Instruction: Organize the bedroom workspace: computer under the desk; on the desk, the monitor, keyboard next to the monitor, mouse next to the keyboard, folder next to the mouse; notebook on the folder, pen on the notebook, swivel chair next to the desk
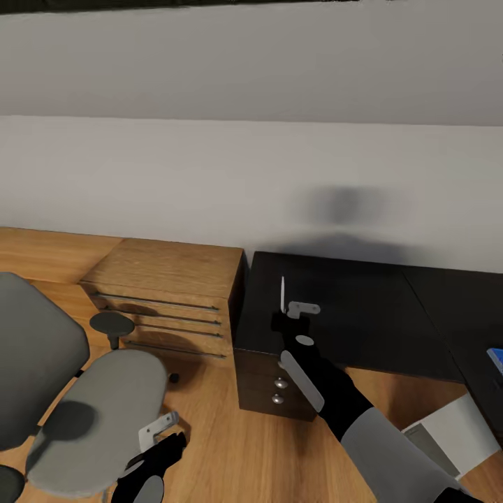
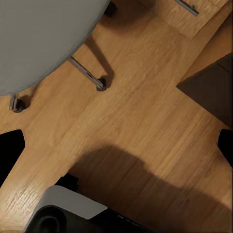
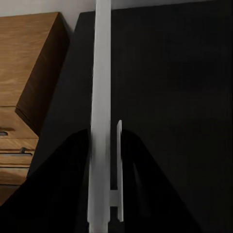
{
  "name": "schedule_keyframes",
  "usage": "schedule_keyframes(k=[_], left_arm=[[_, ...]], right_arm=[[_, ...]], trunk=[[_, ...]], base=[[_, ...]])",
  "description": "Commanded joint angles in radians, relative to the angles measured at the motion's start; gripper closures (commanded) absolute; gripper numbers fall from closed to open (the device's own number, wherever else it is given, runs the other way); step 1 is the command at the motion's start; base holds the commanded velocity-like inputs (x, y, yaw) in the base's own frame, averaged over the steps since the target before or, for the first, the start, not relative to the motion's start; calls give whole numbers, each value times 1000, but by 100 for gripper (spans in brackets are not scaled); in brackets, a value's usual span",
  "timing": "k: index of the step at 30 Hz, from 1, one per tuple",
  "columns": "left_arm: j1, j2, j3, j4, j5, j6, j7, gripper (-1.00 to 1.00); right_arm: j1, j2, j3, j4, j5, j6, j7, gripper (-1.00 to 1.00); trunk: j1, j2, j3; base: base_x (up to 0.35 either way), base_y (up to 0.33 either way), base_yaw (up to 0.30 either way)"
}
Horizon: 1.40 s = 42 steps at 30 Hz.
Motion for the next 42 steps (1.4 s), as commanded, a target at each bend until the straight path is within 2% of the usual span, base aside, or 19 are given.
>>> schedule_keyframes(k=[1, 3, 4, 14, 15, 16, 21, 24, 26, 28, 30, 32, 33, 34, 35, 36, 37, 40, 42], left_arm=[[-1, -9, -3, 4, 4, 32, 7, -100], [-1, -13, -4, 6, 5, 67, 6, -100], [-1, -19, -4, 17, 6, 119, 10, -100], [-1, -23, -10, 200, 1, 127, 9, -100], [-1, -23, -33, 277, -5, 119, -11, -100], [-1, -23, -40, 293, -9, 114, -20, -100], [-1, -23, -69, 413, -62, 21, -130, -100], [-1, -33, -75, 512, -133, -59, -208, -100], [-1, -44, -75, 561, -174, -98, -232, -100], [-1, -49, -74, 593, -198, -130, -244, -100], [-1, -50, -73, 606, -207, -148, -248, -100], [-1, -52, -72, 620, -215, -173, -252, -100], [-1, -53, -72, 628, -217, -190, -253, -100], [-1, -53, -72, 631, -218, -200, -253, -100], [-1, -54, -72, 637, -220, -219, -253, -100], [-1, -54, -72, 639, -220, -229, -253, -100], [-1, -54, -71, 642, -220, -248, -252, -100], [-1, -55, -70, 645, -220, -273, -251, -100], [-1, -55, -70, 646, -220, -282, -250, -100]], right_arm=[[-1, -1, -3, -4, -5, 4, -24, 100], [-1, -2, -11, -9, -4, 3, -46, 100], [-1, -2, -20, -16, -4, 2, -83, 100], [-1, -15, -36, -32, -2, 2, -99, 100], [-1, -18, -46, -32, -2, 3, -100, 100], [-1, -18, -49, -32, -2, 3, -100, 100], [-1, -19, -60, -32, -2, 3, -100, 100], [-1, -19, -62, -31, -1, 2, -99, 100], [-1, -19, -63, -30, 0, 1, -98, 100], [-1, -20, -65, -27, 0, 0, -98, 100], [-1, -24, -73, -26, 0, -3, -98, 100], [-1, -38, -111, -20, -1, -8, -99, 100], [-1, -49, -157, -14, -2, -8, -100, 100], [-1, -53, -184, -11, -2, -8, -101, 100], [-1, -60, -241, -2, -2, -6, -100, 100], [-1, -62, -269, 2, -2, -5, -99, 100], [-1, -66, -320, 9, -2, -4, -97, 100], [-1, -70, -385, 18, -1, -2, -95, 100], [-1, -71, -409, 21, -1, -3, -95, 100]], trunk=[[-4, 6, 2], [-11, 20, 10], [-15, 27, 14], [-54, 97, 47], [-57, 104, 50], [-61, 111, 54], [-80, 146, 69], [-92, 167, 79], [-100, 181, 85], [-107, 195, 91], [-111, 202, 95], [-111, 202, 96], [-111, 202, 96], [-111, 202, 96], [-111, 202, 97], [-111, 202, 97], [-111, 202, 98], [-111, 202, 99], [-111, 202, 100]], base=[[-11, 0, -158], [-6, 0, -203], [-1, 0, -257], [0, 0, -127], [0, 0, -8], [0, 0, -6], [0, 0, -2], [0, 0, 0], [0, 0, -4], [0, 0, -61], [0, 0, -137], [0, 0, -191], [0, 0, -218], [0, 0, -228], [0, 0, -243], [0, 0, -249], [0, 0, -258], [0, 0, -265], [0, 0, -271]])
